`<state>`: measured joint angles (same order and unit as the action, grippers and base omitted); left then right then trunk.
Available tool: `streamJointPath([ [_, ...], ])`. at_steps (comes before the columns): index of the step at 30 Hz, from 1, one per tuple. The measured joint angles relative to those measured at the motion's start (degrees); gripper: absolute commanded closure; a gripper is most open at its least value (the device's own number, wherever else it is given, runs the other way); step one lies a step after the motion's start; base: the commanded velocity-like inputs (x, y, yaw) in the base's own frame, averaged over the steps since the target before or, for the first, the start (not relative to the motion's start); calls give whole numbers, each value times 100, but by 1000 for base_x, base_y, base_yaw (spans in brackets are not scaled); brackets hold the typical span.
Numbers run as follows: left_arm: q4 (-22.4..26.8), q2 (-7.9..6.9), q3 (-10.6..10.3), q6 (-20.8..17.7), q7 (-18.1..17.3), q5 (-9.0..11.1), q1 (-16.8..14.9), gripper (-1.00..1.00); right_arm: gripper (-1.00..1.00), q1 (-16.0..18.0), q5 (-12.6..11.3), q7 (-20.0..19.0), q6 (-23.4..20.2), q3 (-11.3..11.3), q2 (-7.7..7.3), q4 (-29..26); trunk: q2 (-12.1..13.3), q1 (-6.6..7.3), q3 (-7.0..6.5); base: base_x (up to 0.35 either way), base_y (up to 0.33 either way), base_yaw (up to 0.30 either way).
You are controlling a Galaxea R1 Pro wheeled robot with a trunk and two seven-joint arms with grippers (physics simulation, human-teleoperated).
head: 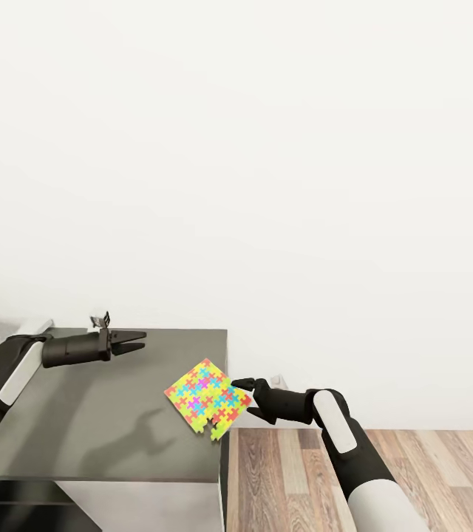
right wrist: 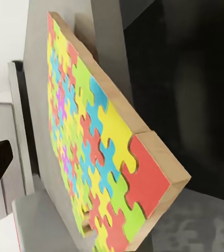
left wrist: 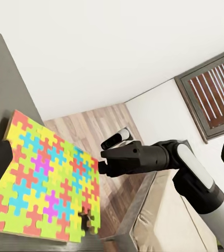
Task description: Put all the toys in the child's room - the three board games (two on the bed and one on the table), the two jigsaw puzzles on the table, and the tennis ball on the table - inside the toy box on the table in the child's room.
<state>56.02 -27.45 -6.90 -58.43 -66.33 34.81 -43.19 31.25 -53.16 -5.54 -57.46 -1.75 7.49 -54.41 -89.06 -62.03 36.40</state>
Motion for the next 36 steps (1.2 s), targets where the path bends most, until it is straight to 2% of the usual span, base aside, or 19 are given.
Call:
streamJointPath([
  [3,-1,0,2,1,0,0,0,-100,-100,0,0,1,0,0,1,-3,0,0,0,0,50,0],
  [4,-1,0,2,1,0,0,0,-100,100,0,0,1,0,0,1,-3,0,0,0,0,23,0],
  [11,-1,0,2,2,-1,1,0,-100,100,1,-71,-12,-2,-2,1,-3,0,0,0,0,5,0],
  [17,-1,-6,9,-9,0,13,0,-100,100,0,-38,-3,-2,-1,-2,-4,0,0,0,0,0,0],
  [36,-1,-7,18,-44,0,8,-1,-100,100,-9,-5,-7,74,0,-5,-41,761,417,-341,0,0,0],
])
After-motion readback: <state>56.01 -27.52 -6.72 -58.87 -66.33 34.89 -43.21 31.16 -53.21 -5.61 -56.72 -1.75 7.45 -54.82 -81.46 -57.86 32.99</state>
